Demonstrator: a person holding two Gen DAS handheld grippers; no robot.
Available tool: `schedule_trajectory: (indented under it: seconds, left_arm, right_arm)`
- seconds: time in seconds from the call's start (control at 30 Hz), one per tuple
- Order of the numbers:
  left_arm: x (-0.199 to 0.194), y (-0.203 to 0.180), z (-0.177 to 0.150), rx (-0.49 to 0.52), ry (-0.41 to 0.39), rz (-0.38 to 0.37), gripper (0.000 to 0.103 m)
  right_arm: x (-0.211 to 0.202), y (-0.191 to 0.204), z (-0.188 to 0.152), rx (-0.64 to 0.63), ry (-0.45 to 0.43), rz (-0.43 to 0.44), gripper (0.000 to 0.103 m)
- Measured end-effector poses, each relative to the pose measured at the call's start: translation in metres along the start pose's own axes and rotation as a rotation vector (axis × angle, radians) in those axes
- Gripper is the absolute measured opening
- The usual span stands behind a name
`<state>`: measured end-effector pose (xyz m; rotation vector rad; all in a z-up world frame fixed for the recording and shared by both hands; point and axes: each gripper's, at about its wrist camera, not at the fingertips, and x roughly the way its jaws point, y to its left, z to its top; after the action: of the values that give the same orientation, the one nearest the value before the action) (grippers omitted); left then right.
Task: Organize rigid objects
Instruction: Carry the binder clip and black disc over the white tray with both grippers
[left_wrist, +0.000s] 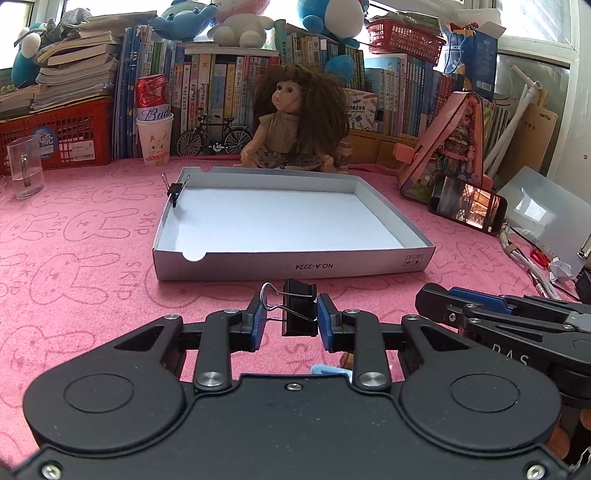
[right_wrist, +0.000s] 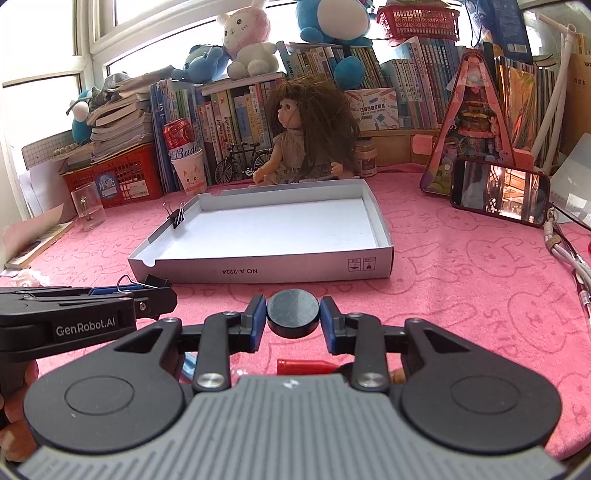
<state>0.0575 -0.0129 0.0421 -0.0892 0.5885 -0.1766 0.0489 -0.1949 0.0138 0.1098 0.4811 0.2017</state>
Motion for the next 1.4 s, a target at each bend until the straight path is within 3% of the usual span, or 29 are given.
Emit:
schedule_trajectory:
  seconds: [0.53, 0.87, 1.03, 1.2, 1.4]
  left_arm:
    - [0.057, 0.006, 0.06, -0.049, 0.017, -0.007, 0.027]
    - [0.12, 0.022, 0.088, -0.112, 0.105, -0.015, 0.027]
    - [0.149, 0.025, 0.097, -0.121, 0.144, -0.016, 0.027]
    - [0.176, 0.031, 0.102, -0.143, 0.201, -0.027, 0.027]
    - [0.192, 0.035, 0.102, -0.145, 0.219, -0.011, 0.028]
  right_arm:
    - [0.054, -0.017, 0.047, 0.052, -0.01, 0.011, 0.037]
    - [0.097, -0.029, 0.071, 0.07, 0.007, 0.05, 0.037]
    - [0.125, -0.039, 0.079, 0.111, 0.041, 0.06, 0.037]
    - [0.154, -0.059, 0.083, 0.235, 0.106, 0.141, 0.037]
    - [0.175, -0.056, 0.082, 0.22, 0.171, 0.146, 0.037]
